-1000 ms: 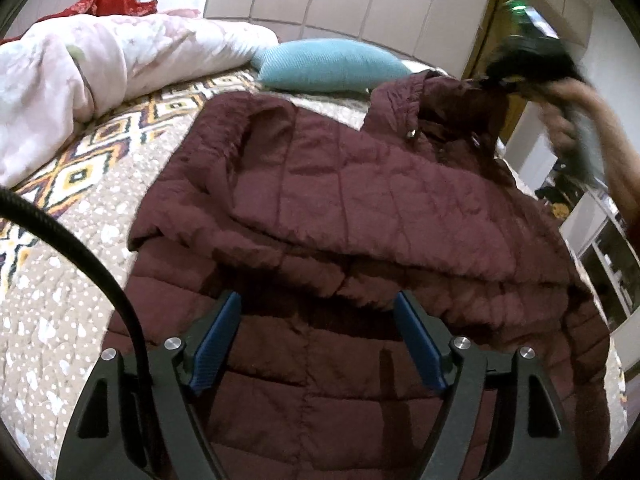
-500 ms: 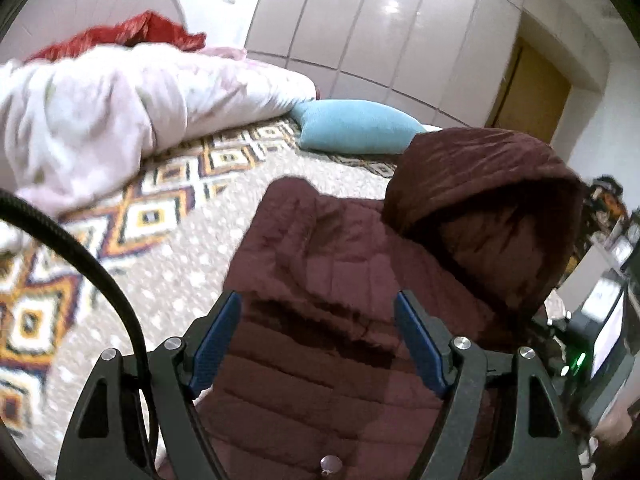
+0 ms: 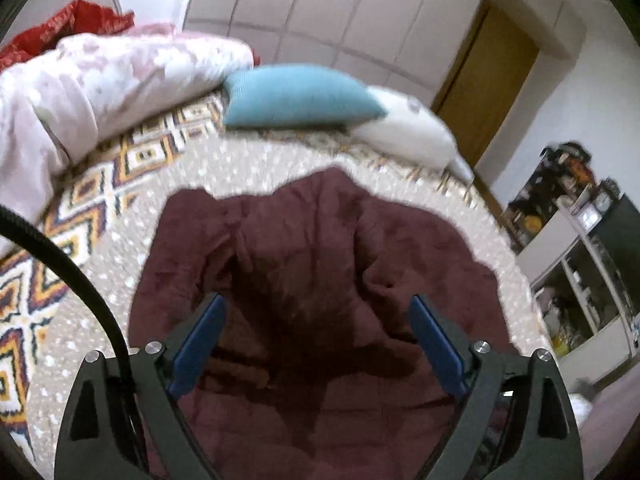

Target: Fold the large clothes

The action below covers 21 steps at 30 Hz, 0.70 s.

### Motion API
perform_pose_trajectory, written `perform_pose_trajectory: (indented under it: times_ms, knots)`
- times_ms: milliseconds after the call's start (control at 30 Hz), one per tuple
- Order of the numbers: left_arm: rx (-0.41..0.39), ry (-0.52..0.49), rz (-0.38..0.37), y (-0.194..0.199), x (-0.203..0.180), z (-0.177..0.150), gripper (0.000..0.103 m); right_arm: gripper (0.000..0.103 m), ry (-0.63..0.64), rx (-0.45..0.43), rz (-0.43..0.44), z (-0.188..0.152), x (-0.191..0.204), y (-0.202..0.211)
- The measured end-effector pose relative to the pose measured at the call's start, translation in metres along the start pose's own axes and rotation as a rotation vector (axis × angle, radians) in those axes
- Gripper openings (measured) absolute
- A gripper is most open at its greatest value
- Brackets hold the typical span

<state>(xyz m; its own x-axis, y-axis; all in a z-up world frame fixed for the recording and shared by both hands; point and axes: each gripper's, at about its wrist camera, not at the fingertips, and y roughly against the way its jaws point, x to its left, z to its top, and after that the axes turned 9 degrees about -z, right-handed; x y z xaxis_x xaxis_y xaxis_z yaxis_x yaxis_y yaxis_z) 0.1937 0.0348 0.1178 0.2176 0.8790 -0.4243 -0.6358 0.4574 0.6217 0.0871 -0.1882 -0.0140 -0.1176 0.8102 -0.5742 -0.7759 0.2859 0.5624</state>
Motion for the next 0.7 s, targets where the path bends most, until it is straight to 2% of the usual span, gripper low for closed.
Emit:
perform_pose_trajectory:
  times_ms: [100, 133, 167, 200, 233, 333, 467, 533, 600, 700]
  knots:
    - [0.083, 0.026, -0.050, -0.032, 0.007, 0.000, 0.091, 0.021, -0.098, 0.020, 0.051, -0.008, -0.021, 0.010]
    - [0.121, 0.049, -0.083, -0.042, 0.010, -0.001, 0.082, 0.022, -0.128, 0.025, 0.070, -0.009, -0.028, 0.012]
    - [0.168, 0.082, -0.125, -0.053, 0.013, -0.003, 0.041, 0.022, -0.154, 0.028, 0.089, -0.010, -0.035, 0.013]
    - [0.206, 0.098, -0.142, -0.059, 0.013, -0.005, 0.023, 0.023, -0.181, 0.032, 0.108, -0.011, -0.041, 0.015]
    - [0.236, 0.100, -0.141, -0.063, 0.012, -0.008, 0.019, 0.024, -0.205, 0.034, 0.124, -0.009, -0.046, 0.016]
    - [0.193, 0.021, -0.123, -0.046, -0.002, -0.019, 0.019, 0.029, -0.299, 0.037, 0.175, -0.009, -0.062, 0.023]
    - [0.165, 0.020, -0.191, -0.014, -0.015, -0.037, 0.018, 0.031, -0.401, 0.028, 0.220, -0.003, -0.075, 0.030]
    - [0.160, 0.012, -0.195, -0.005, -0.018, -0.050, 0.018, 0.031, -0.433, 0.022, 0.227, -0.002, -0.077, 0.033]
    - [0.169, 0.033, -0.174, -0.012, -0.016, -0.061, 0.018, 0.031, -0.473, 0.019, 0.251, 0.002, -0.079, 0.033]
    - [0.216, 0.053, -0.115, -0.044, -0.008, -0.075, 0.021, 0.031, -0.530, 0.025, 0.306, 0.015, -0.079, 0.030]
